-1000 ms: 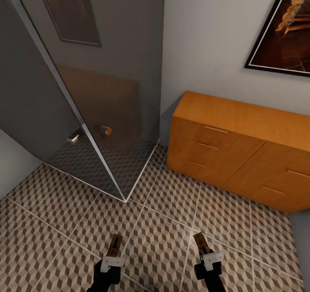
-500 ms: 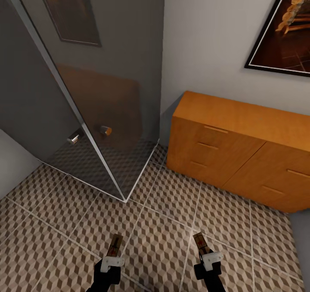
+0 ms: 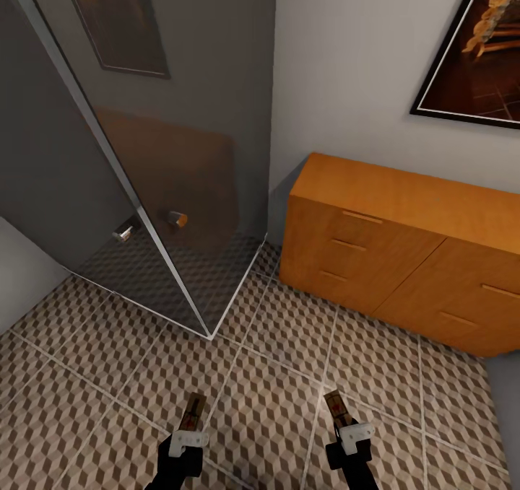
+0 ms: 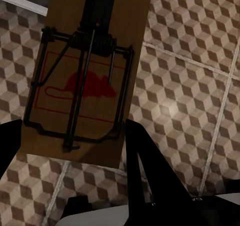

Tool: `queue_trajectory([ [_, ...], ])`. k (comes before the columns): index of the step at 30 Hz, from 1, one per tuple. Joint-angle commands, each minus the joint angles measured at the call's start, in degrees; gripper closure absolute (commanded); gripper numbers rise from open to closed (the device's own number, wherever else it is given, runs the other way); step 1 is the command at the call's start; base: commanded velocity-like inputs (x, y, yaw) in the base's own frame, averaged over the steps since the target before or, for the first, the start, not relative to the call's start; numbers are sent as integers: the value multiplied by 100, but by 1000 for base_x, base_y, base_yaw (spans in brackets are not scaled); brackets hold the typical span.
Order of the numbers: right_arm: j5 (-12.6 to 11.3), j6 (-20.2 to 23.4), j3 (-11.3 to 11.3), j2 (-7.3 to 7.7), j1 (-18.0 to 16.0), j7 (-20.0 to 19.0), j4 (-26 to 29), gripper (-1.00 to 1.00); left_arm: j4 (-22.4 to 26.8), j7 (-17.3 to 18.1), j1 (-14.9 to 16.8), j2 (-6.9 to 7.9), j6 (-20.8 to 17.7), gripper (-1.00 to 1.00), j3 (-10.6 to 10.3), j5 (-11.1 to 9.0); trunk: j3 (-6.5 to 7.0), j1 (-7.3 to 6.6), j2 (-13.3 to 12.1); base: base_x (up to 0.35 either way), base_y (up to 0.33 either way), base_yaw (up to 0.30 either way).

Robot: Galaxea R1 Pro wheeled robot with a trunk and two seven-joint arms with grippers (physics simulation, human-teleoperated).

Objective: Take the four mousetraps from the cabinet in the bathroom and place them on the bathroom floor. Make sure all four end up on the same floor surface, and ensure that at least two of them are either under or directly next to the same bathroom sink.

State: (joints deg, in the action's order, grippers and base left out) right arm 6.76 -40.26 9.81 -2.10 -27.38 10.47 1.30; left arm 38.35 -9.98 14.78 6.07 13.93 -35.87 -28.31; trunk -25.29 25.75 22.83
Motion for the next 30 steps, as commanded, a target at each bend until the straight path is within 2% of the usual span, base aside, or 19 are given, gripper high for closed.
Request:
queue_trajectory([
  [1,55,-3,12,-3,-4,60,-7,100,5,-65,7,9,22,100,-49,-25,-8,3,9,0,0,0],
  [10,53,-4,13,-1,-4,60,-7,100,6,-65,7,9,22,100,-52,-25,2,3,9,0,0,119],
  [19,53,-8,12,-3,-4,53,-7,100,1,-65,7,9,22,100,-54,-25,70,3,9,0,0,84],
  [30,53,-5,12,-1,-4,53,-7,100,-3,-65,7,6,14,100,-237,-25,167,3,9,0,0,40],
])
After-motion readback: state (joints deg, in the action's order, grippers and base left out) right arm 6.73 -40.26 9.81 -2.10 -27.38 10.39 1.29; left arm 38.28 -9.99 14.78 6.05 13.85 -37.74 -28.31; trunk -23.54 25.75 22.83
